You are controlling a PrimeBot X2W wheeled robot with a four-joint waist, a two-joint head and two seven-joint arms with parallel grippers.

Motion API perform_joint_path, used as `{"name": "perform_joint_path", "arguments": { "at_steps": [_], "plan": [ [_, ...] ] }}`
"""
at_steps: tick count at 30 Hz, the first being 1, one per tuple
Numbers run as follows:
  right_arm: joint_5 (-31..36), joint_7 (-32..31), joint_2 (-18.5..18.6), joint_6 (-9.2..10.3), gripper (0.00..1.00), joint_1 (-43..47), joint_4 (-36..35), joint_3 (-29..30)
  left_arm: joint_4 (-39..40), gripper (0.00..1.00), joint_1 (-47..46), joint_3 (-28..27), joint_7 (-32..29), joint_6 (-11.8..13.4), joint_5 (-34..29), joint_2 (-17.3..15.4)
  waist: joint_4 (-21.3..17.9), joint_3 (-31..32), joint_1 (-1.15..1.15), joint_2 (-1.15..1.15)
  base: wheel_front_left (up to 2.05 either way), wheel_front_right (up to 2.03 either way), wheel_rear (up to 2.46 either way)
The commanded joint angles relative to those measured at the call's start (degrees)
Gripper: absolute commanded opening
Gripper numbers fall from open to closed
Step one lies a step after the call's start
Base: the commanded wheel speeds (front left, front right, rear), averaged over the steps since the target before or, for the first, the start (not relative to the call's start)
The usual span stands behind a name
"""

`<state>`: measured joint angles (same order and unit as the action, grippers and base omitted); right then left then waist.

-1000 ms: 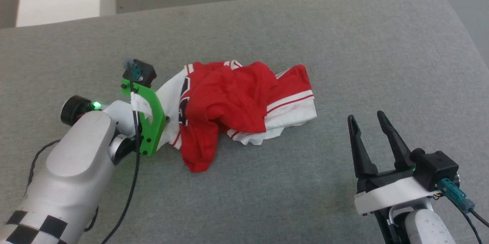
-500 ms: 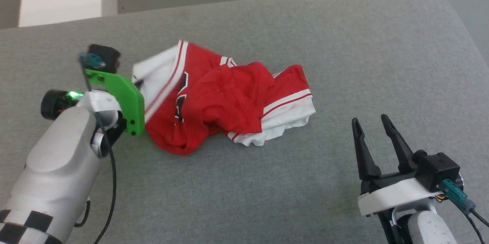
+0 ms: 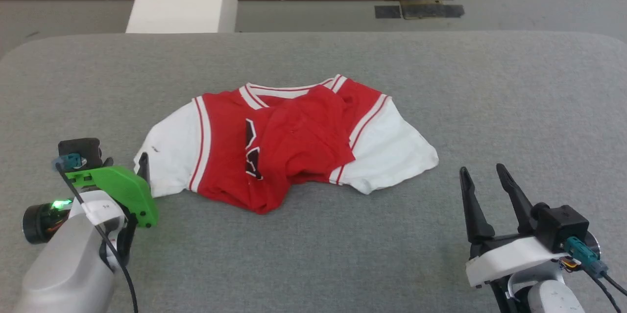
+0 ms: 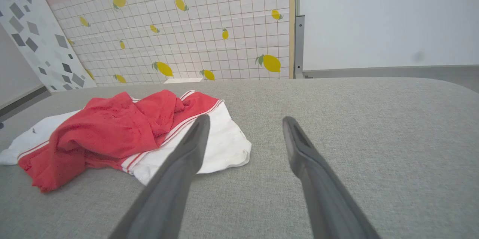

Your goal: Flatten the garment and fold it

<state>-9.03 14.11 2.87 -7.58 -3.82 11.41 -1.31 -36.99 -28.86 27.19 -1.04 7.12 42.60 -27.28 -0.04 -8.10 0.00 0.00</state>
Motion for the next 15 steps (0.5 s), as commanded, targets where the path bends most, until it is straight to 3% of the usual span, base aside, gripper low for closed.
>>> {"name": "perform_joint_path", "arguments": {
  "at_steps": [1, 7, 11, 15],
  "plan": [
    [0.3, -0.1, 0.0, 0.09, 1.0, 0.1, 0.2, 0.2, 0.7, 1.0, 0.6, -0.6, 2.2, 0.0, 1.0, 0.8, 1.4, 1.2, 0.0, 0.0, 0.0, 0.0, 0.0],
    [0.5, -1.6, 0.0, 0.09, 1.0, 0.8, 0.4, 1.0, 6.4, 1.0, 3.6, -1.8, 15.1, -1.5, -1.5, 3.2, 3.2, 2.7, 0.0, 0.0, 0.0, 0.0, 0.0],
    [1.5, -5.0, 0.0, 0.09, 1.0, 0.9, -0.4, 1.7, 18.3, 1.0, 8.8, -6.5, 16.0, -1.1, -8.8, 6.0, 5.0, 3.2, 0.0, 0.0, 0.0, 0.0, 0.0],
    [2.9, -12.2, 0.5, 0.09, 1.0, -0.6, -0.3, 2.0, 29.7, 1.0, 17.5, -8.9, 16.0, -1.6, -19.1, 10.2, 7.4, 3.3, 0.0, 0.0, 0.0, 0.0, 0.0]
  ]
}}
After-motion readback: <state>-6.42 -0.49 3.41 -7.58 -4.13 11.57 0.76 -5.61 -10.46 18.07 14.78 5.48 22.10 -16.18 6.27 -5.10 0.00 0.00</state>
